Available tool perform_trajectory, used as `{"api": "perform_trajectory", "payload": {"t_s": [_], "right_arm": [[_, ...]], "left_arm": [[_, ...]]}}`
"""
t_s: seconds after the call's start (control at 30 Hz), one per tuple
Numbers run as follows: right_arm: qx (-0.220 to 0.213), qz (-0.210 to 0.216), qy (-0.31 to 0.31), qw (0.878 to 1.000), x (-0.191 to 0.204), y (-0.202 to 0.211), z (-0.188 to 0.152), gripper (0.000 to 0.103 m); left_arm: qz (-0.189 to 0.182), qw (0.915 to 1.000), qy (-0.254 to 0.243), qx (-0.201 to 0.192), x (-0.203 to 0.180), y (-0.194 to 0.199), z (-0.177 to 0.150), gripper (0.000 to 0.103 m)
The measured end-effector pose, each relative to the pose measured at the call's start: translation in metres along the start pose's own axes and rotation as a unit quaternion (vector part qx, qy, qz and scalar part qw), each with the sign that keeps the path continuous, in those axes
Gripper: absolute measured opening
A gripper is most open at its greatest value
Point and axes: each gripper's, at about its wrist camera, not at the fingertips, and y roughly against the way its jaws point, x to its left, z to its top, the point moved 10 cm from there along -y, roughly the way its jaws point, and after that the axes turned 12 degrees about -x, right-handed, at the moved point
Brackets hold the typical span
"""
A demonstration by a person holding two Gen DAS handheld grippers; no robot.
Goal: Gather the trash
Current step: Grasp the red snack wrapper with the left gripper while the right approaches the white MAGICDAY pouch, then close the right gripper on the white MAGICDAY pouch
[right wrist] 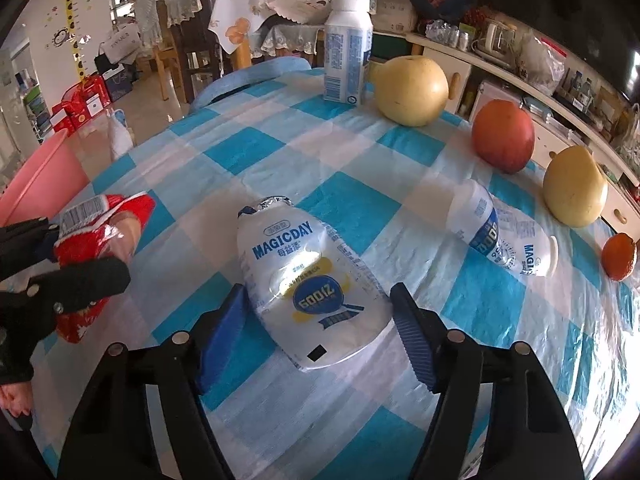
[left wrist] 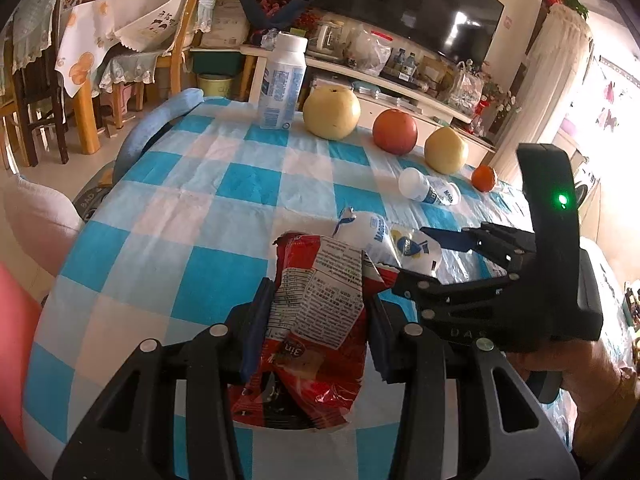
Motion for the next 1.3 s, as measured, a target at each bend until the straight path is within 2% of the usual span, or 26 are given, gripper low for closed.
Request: {"api": "perform_trajectory", "payload": {"t_s": [0.63,0.67,0.7,0.8,0.9,1.07,1.13,1.17,1.2,1.23,1.27,1.3], "right_arm": [[-0.056,0.003,-0.043,0.998,0.028,0.044,0.014,0.068],[-0.058,0.003,-0.044,0.997,0.029,0.047,0.014,0.066],[-0.059,0.004,-0.047,0.997,0.031,0.05,0.013,0.016],[-0.054,0.008,-0.066,0.996,0.033,0.054,0.01,0.015],[-0.044,-0.001,-0.06,0.997,0.036,0.051,0.005,0.015],[-0.02,0.009,-0.065,0.998,0.047,0.05,-0.012,0.015],[-0.014,0.009,-0.068,0.998,0.052,0.053,-0.02,0.015],[-0.011,0.011,-0.07,0.997,0.053,0.053,-0.023,0.023],[-0.006,0.014,-0.075,0.997,0.055,0.054,-0.028,0.043],[-0.005,0.012,-0.077,0.997,0.055,0.055,-0.03,0.055],[-0.008,0.009,-0.079,0.997,0.055,0.056,-0.031,0.071],[-0.011,0.006,-0.08,0.997,0.055,0.058,-0.031,0.074]], "left_arm": [[0.008,0.9983,0.038,-0.045,0.022,0.025,0.021,0.045],[0.008,0.9982,0.038,-0.046,0.023,0.027,0.022,0.045],[0.008,0.998,0.038,-0.049,0.024,0.03,0.023,0.045],[0.009,0.9975,0.037,-0.059,0.027,0.038,0.028,0.045],[0.01,0.9971,0.04,-0.064,0.031,0.046,0.03,0.045],[0.012,0.9965,0.051,-0.065,0.042,0.053,0.028,0.045],[0.009,0.9961,0.058,-0.065,0.046,0.053,0.029,0.045],[0.008,0.996,0.06,-0.065,0.046,0.053,0.029,0.045],[0.007,0.9959,0.062,-0.065,0.047,0.053,0.028,0.045],[0.005,0.9959,0.064,-0.064,0.048,0.053,0.028,0.045],[0.004,0.9959,0.065,-0.064,0.048,0.052,0.027,0.045],[0.002,0.9958,0.065,-0.064,0.048,0.052,0.028,0.045]]}}
